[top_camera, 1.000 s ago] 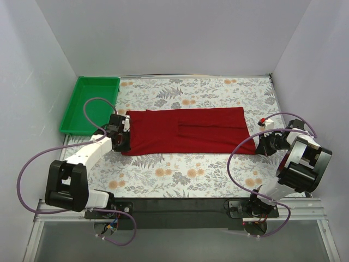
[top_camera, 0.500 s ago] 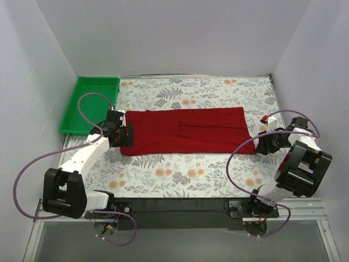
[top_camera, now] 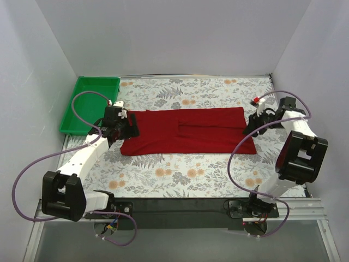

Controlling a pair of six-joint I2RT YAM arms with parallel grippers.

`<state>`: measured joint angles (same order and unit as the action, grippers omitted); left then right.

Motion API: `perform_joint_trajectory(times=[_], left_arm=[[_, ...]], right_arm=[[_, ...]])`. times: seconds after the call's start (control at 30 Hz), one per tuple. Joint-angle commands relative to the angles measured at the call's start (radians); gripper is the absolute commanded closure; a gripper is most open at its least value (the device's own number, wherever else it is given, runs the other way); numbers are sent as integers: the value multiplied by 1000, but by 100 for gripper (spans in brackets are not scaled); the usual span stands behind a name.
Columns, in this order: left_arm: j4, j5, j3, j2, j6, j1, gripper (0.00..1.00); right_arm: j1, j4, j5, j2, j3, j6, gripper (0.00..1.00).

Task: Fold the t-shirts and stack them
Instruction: Fold the tshirt

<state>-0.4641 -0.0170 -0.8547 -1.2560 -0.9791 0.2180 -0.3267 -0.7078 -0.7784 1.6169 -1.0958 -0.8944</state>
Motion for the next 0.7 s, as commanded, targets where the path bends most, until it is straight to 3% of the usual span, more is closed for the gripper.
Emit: perform_joint_trajectory(times=[0.0, 0.17, 0.37, 0.5, 0.53, 0.67], left_arm=[[96, 101, -60, 30, -62, 0, 31], [113, 58, 43, 165, -168, -2, 29], [174, 189, 285, 371, -603, -6, 27], [183, 172, 451, 474, -878, -5, 36], [188, 158, 474, 486, -970, -5, 42], [182, 74, 516, 465, -1085, -5, 48]], right_arm=[[77, 1, -73, 87, -198, 23, 52], [116, -33, -64, 282, -427, 166, 50], [247, -33, -68, 201, -320, 63, 50], [307, -18, -67, 127, -248, 28, 49], [316, -13, -71, 118, -242, 43, 49], [324, 4, -76, 97, -219, 71, 49]])
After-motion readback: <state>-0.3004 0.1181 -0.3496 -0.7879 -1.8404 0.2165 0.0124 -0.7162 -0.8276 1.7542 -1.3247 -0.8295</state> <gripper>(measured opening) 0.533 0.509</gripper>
